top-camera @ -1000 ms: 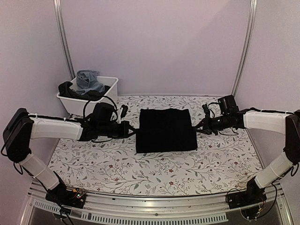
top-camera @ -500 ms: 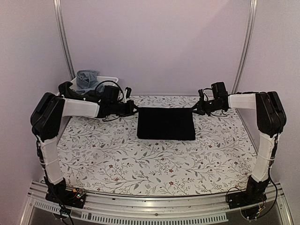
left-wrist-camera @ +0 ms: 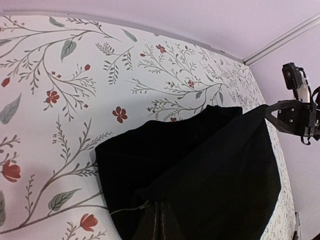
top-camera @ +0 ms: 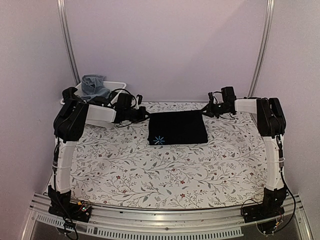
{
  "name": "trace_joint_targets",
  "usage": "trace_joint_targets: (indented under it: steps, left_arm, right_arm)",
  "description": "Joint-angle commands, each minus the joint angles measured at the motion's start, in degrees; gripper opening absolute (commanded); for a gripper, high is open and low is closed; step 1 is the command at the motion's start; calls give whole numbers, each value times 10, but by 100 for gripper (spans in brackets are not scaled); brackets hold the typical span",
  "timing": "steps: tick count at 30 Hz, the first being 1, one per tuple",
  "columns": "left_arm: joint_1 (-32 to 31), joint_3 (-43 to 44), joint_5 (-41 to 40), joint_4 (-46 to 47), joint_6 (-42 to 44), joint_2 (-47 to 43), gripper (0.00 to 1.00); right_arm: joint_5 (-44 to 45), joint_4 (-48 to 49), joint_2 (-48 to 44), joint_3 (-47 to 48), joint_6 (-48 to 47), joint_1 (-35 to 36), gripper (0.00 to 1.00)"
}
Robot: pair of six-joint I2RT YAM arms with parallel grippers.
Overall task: Fold and stack the mixed laundry pile
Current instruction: Fold the 2/3-rectangle-folded T-shirt at the center of the board.
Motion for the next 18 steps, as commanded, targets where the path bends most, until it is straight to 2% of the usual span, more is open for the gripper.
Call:
trace_joint_targets:
  steps: [1, 12, 18]
  left_arm:
    - [17, 22, -5, 13, -11, 21, 0]
    - [27, 21, -5, 34, -19, 21, 0]
    - [35, 81, 0, 14, -26, 66, 0]
  right_arm:
    - [-16, 9, 47, 49, -2, -5, 0]
    - [-26, 23, 61, 80, 4, -6, 0]
    - [-20, 25, 101, 133, 14, -7, 0]
